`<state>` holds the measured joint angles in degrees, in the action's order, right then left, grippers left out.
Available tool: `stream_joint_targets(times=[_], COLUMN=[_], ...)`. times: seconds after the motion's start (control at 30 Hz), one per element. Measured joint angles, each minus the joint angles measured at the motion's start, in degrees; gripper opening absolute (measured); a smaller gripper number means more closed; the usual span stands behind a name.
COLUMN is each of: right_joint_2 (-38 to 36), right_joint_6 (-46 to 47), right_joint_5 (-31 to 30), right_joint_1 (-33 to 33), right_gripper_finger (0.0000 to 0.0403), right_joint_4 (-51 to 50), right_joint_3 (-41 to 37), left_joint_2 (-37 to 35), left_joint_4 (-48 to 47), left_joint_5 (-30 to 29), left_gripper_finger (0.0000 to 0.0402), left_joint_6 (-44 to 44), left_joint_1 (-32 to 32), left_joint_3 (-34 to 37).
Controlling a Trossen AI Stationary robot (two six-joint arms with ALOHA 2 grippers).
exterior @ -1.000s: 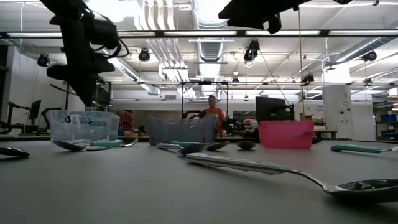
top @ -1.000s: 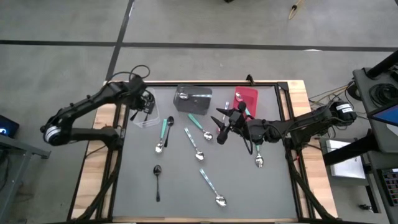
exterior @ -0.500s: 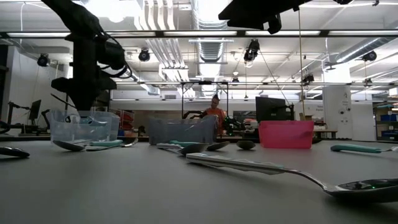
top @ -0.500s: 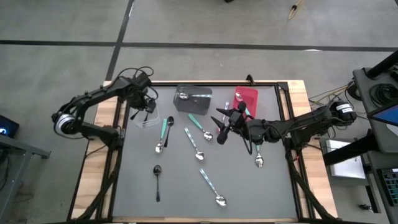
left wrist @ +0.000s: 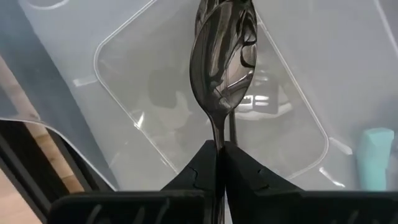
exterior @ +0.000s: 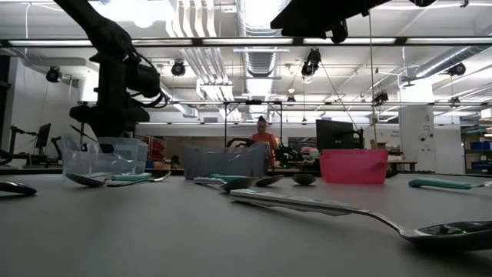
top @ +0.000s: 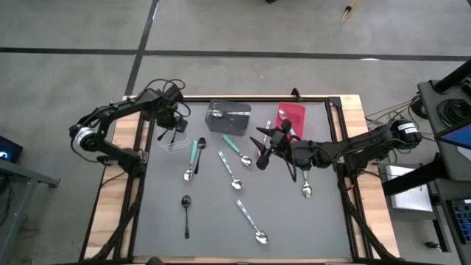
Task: Sort silverware by color (type)
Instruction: Put the middle black spoon into the transparent bin
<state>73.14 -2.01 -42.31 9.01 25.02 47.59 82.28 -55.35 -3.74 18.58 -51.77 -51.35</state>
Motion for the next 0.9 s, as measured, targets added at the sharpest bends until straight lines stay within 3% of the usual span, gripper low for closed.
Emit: stream_joint_targets(times=[0.9], right_joint_2=[0.0], right_joint_6=[1.0], right_joint_5=[0.2], right_joint_1=[-0.8], right_gripper_finger=[0.0185], right_joint_4=[-0.9], right_joint_3=[0.0], left_joint_2=[-0.2], left_joint_4=[7.1], left_joint_5=[-0.2], left_gripper_finger=[0.0], left_joint_6=[2.9], left_joint_1=[0.0], left_joint_3=[3.3])
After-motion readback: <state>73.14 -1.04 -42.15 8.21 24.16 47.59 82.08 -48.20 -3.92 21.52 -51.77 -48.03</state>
